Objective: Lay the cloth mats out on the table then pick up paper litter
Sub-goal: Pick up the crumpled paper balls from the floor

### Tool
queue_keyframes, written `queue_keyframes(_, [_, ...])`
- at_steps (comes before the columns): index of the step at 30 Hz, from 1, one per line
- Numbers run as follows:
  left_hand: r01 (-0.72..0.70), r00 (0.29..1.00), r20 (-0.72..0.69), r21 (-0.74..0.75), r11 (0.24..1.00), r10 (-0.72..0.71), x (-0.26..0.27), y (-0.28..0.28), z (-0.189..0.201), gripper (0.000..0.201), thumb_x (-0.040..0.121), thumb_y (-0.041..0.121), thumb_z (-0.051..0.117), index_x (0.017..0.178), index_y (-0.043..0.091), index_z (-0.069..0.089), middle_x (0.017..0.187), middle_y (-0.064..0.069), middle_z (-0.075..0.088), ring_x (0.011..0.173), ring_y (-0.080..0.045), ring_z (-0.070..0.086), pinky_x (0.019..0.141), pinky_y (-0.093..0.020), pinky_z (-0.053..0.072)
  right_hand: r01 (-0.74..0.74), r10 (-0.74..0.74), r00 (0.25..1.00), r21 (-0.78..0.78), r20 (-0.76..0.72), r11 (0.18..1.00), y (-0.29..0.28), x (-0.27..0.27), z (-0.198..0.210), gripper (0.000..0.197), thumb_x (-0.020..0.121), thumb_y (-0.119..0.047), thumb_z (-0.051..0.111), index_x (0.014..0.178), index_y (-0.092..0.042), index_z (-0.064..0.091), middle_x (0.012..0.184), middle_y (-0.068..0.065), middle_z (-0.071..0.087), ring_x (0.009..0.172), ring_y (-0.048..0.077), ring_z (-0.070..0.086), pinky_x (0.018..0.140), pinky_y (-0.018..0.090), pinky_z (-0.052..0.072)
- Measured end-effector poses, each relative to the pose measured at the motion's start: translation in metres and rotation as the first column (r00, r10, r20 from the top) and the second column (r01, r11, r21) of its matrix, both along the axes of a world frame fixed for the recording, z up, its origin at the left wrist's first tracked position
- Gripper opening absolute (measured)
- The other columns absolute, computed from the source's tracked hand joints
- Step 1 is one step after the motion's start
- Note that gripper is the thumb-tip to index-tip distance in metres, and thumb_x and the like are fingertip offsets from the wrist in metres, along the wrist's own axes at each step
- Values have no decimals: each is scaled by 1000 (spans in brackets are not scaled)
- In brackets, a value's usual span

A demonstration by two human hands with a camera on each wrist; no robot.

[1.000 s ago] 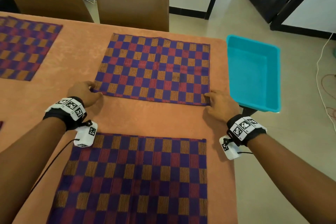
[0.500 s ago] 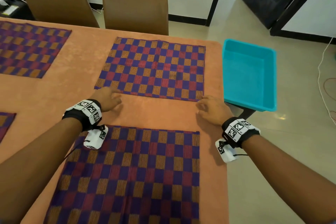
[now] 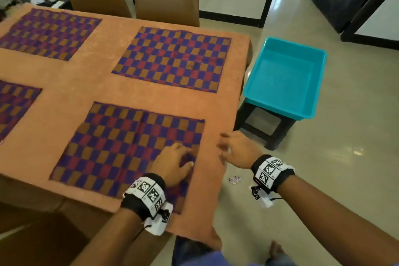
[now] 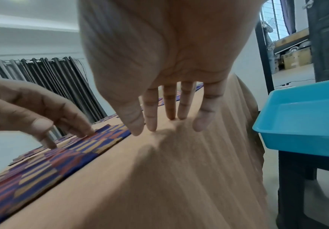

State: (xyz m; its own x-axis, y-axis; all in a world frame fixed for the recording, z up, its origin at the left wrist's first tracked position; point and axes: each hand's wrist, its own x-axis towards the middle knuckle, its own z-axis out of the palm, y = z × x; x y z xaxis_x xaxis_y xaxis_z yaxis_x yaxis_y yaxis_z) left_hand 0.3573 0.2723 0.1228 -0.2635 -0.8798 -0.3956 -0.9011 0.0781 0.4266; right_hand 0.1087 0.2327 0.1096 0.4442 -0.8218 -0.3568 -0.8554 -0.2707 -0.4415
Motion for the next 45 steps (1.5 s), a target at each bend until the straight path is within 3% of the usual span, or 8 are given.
queue_keyframes(6, [-171,976,136,-7,985,170,-97,111,-21,64,76,55,42,129,20,54,146,-11,39,130,-32,40,101,-46,40,-14,13,996,12,84,1000,59,-94,-25,33,89,-36,59,120,-25,65,126,1,61,116,22,56,100,39,45])
queue_keyframes(11, [-240,969,46,-50,970,242,-175,167,-31,54,79,47,48,120,15,62,131,-15,52,122,-35,47,101,-46,40,68,-77,997,244,31,967,134,-191,-55,30,89,-32,61,118,-24,67,112,-1,69,100,20,64,89,32,50])
queue_keyframes(16, [-254,960,-58,219,942,273,-232,190,-57,38,85,30,59,119,15,63,124,-8,60,113,-27,57,96,-32,41,82,-42,995,479,-93,874,185,-246,-102,29,90,-30,60,118,-24,66,108,0,71,103,21,64,90,29,47])
queue_keyframes(20, [-291,917,-137,415,862,375,-250,189,-108,27,86,23,63,111,16,66,110,-8,67,93,-18,62,87,-33,51,129,-52,987,570,-150,811,195,-261,-142,28,90,-29,59,116,-23,67,113,3,69,105,22,63,90,28,45])
queue_keyframes(24, [-298,896,-141,514,804,421,-259,160,-164,16,89,22,60,105,21,65,96,2,64,85,-15,60,72,-17,49,163,-83,984,615,-157,772,180,-263,-187,25,92,-25,59,115,-21,68,116,2,66,105,20,62,84,22,41])
queue_keyframes(31, [-413,854,-44,548,728,518,-261,64,-338,23,87,29,60,109,24,64,109,-3,67,100,-23,62,88,-30,49,206,-150,978,573,-143,793,71,-248,-343,22,92,-25,58,110,-21,70,116,2,67,107,21,62,89,26,45])
queue_keyframes(38, [-244,945,-82,468,849,316,-296,-1,-551,31,90,26,54,119,19,61,120,-4,64,112,-23,59,93,-29,47,218,-169,973,401,-156,890,-93,-216,-564,47,92,-33,60,137,-23,50,138,7,55,125,26,52,104,32,39])
queue_keyframes(45, [-208,978,53,162,965,202,-312,-20,-704,32,88,39,47,116,30,58,117,6,59,114,-21,51,95,-37,42,-116,114,981,-4,-156,993,-233,-155,-728,71,86,-26,64,150,-17,32,154,14,32,140,35,33,114,45,31])
